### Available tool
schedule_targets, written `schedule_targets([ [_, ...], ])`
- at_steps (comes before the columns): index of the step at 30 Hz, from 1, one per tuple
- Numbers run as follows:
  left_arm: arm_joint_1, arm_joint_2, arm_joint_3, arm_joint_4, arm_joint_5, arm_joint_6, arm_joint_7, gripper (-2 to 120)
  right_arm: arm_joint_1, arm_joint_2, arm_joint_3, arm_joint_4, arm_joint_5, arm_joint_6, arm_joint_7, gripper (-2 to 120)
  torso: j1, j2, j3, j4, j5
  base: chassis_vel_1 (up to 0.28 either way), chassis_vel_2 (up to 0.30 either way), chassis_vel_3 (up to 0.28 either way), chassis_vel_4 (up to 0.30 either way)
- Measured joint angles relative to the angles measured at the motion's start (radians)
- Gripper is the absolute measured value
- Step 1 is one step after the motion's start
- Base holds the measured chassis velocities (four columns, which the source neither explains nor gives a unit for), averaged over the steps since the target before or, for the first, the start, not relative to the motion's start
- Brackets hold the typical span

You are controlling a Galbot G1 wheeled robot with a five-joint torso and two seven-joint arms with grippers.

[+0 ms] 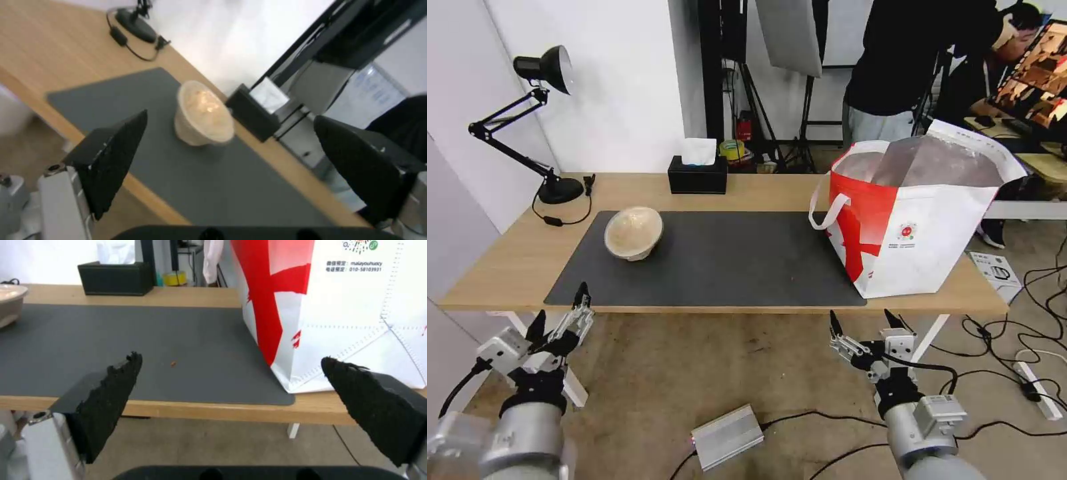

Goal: Pick up the trash from the table and place it into the takeout bag.

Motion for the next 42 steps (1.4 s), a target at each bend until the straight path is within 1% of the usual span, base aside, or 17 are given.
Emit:
schedule_targets([
  [1,-0.025,0.017,-0.020,0.000,-0.067,0.008,-0.017,100,0.000,0.000,0.000,0.000,0.000,0.000,0.000,100,0.000,0.000,0.000,-0.0001,0.0000,0.000,0.000,0.000,0.000],
  [2,-0.025,0.017,-0.020,0.000,-0.067,0.008,-0.017,100,0.000,0.000,0.000,0.000,0.000,0.000,0.000,100,0.000,0.000,0.000,-0.0001,0.0000,0.000,0.000,0.000,0.000],
  [4,-0.065,0.050,-0.051,0.001,-0.170,0.019,-0.051,100,0.000,0.000,0.000,0.000,0.000,0.000,0.000,100,0.000,0.000,0.000,0.0000,0.0001,0.000,0.000,0.000,0.000],
  [5,-0.077,0.061,-0.059,0.001,-0.197,0.022,-0.062,100,0.000,0.000,0.000,0.000,0.000,0.000,0.000,100,0.000,0.000,0.000,0.0001,0.0001,0.000,0.000,0.000,0.000],
  [6,-0.105,0.090,-0.079,0.001,-0.270,0.028,-0.093,100,0.000,0.000,0.000,0.000,0.000,0.000,0.000,100,0.000,0.000,0.000,-0.0001,0.0000,0.000,0.000,0.000,0.000],
  [7,-0.105,0.090,-0.079,0.001,-0.270,0.028,-0.093,100,0.000,0.000,0.000,0.000,0.000,0.000,0.000,100,0.000,0.000,0.000,-0.0001,0.0000,0.000,0.000,0.000,0.000],
  [11,-0.167,0.154,-0.111,0.001,-0.403,0.035,-0.147,100,0.000,0.000,0.000,0.000,0.000,0.000,0.000,100,0.000,0.000,0.000,-0.0001,0.0001,0.000,0.000,0.000,0.000],
  [17,-0.226,0.203,-0.111,0.035,-0.487,0.036,-0.180,100,0.000,0.000,0.000,0.000,0.000,0.000,0.000,100,0.000,0.000,0.000,0.0000,0.0001,0.000,0.000,0.000,0.000],
  [21,-0.311,0.240,-0.092,0.086,-0.559,0.054,-0.243,100,0.000,0.000,0.000,0.000,0.000,0.000,-0.001,100,0.000,0.000,0.000,-0.0001,0.0001,0.000,0.000,0.000,0.000],
  [22,-0.311,0.240,-0.092,0.086,-0.559,0.054,-0.243,100,0.000,0.000,0.000,0.000,0.000,0.000,-0.001,100,0.000,0.000,0.000,-0.0001,0.0001,0.000,0.000,0.000,0.000],
  [24,-0.356,0.247,-0.072,0.114,-0.594,0.065,-0.269,100,0.000,0.000,0.000,0.000,0.000,0.000,-0.001,100,0.000,0.000,0.000,0.0000,0.0002,0.000,0.000,0.000,0.000],
  [27,-0.374,0.250,-0.061,0.129,-0.608,0.070,-0.279,100,0.000,0.000,0.000,0.000,0.000,0.000,-0.001,100,0.000,0.000,0.000,-0.0001,0.0001,0.000,0.000,0.000,0.000],
  [28,-0.407,0.257,-0.047,0.154,-0.640,0.081,-0.293,100,0.000,0.000,0.000,0.000,0.000,0.000,-0.001,100,0.000,0.000,0.000,0.0000,0.0001,0.000,0.000,0.000,0.000],
  [31,-0.461,0.278,-0.024,0.201,-0.677,0.095,-0.301,100,0.000,0.000,0.000,0.000,0.000,0.000,-0.001,100,0.000,0.000,0.000,0.0000,0.0002,0.000,0.000,0.000,0.000],
  [33,-0.476,0.283,-0.018,0.211,-0.686,0.097,-0.303,100,0.000,0.000,0.000,0.000,0.000,0.000,-0.001,100,0.000,0.000,0.000,0.0001,0.0001,0.000,0.000,0.000,0.000],
  [36,-0.543,0.301,0.013,0.259,-0.723,0.109,-0.329,100,0.000,0.000,0.000,0.000,0.000,0.000,-0.001,100,0.000,0.000,0.000,-0.0001,0.0002,0.000,0.000,0.000,0.000],
  [42,-0.601,0.313,0.051,0.320,-0.742,0.128,-0.356,100,0.000,0.000,0.000,0.000,0.000,0.000,-0.001,100,0.000,0.000,0.000,-0.0001,0.0002,0.000,0.000,0.000,0.000],
])
